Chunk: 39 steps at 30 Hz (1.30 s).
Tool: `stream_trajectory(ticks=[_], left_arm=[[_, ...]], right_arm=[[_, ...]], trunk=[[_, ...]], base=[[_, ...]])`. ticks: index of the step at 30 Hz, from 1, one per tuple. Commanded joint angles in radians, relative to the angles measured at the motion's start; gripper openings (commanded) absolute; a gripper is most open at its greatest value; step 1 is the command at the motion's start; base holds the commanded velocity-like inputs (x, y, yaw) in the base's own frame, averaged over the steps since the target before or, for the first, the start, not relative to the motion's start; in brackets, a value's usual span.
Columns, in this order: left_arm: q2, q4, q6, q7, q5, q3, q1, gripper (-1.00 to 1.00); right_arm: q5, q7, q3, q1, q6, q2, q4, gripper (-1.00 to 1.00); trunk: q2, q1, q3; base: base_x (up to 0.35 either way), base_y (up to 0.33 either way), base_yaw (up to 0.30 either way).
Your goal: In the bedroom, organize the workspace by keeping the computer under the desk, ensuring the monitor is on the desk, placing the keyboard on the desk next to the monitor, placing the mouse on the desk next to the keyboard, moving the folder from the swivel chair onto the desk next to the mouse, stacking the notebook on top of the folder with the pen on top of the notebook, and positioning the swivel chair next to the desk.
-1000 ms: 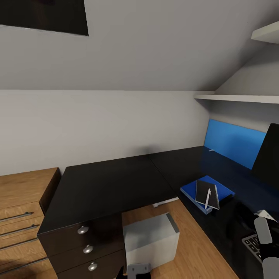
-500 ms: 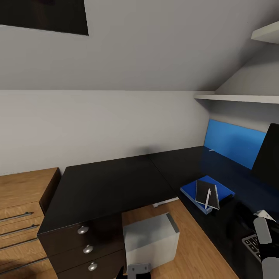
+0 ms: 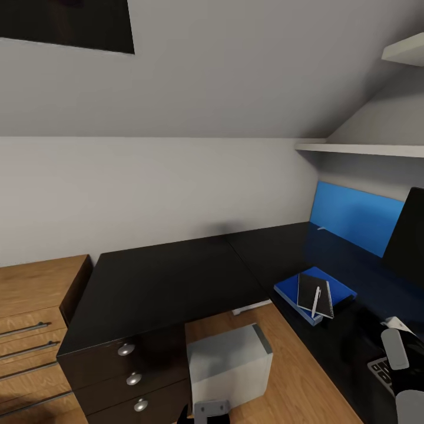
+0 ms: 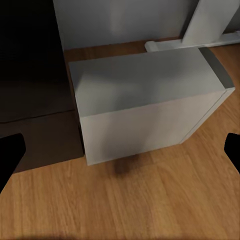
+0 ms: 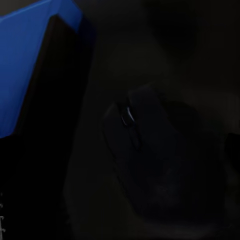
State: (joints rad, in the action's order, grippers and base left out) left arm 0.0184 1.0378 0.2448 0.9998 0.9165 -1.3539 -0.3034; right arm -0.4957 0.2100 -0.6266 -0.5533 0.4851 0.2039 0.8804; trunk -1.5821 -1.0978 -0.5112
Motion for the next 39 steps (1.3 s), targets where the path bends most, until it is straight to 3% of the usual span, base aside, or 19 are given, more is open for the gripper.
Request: stream_trajectory(ticks=[1, 16, 24, 31, 39], left_arm=[[0.0, 0.001, 0.007, 0.003, 0.007, -0.004, -0.002, 1.0], [-0.001, 0.001, 0.007, 0.002, 0.004, -0.006, -0.002, 1.0], [-0.001, 0.001, 0.007, 0.002, 0.004, -0.007, -0.002, 1.0], [-0.001, 0.001, 0.007, 0.001, 0.006, -0.007, -0.002, 1.0], [-0.001, -0.001, 0.004, 0.001, 0.01, -0.006, -0.002, 1.0]], right_arm=[[-0.011, 0.008, 0.003, 0.0, 0.004, 0.0, 0.002, 1.0], [-0.011, 0.008, 0.004, 0.0, 0.003, 0.001, 0.003, 1.0], [-0.011, 0.007, 0.004, 0.0, 0.0, 0.001, 0.007, 1.0], [-0.011, 0.006, 0.005, 0.0, -0.05, 0.0, 0.017, 1.0], [-0.013, -0.012, 0.01, 0.001, -0.06, -0.015, 0.102, 1.0]], trunk=[[-0.001, 0.0, -0.001], [-0.001, 0.0, -0.001], [0.055, 0.031, 0.024], [0.104, 0.058, 0.046], [0.16, 0.088, 0.071]], base=[[0.0, 0.0, 0.0], [0.0, 0.0, 0.0], [0.0, 0.0, 0.0], [0.0, 0.0, 0.0], [0.0, 0.0, 0.0]])
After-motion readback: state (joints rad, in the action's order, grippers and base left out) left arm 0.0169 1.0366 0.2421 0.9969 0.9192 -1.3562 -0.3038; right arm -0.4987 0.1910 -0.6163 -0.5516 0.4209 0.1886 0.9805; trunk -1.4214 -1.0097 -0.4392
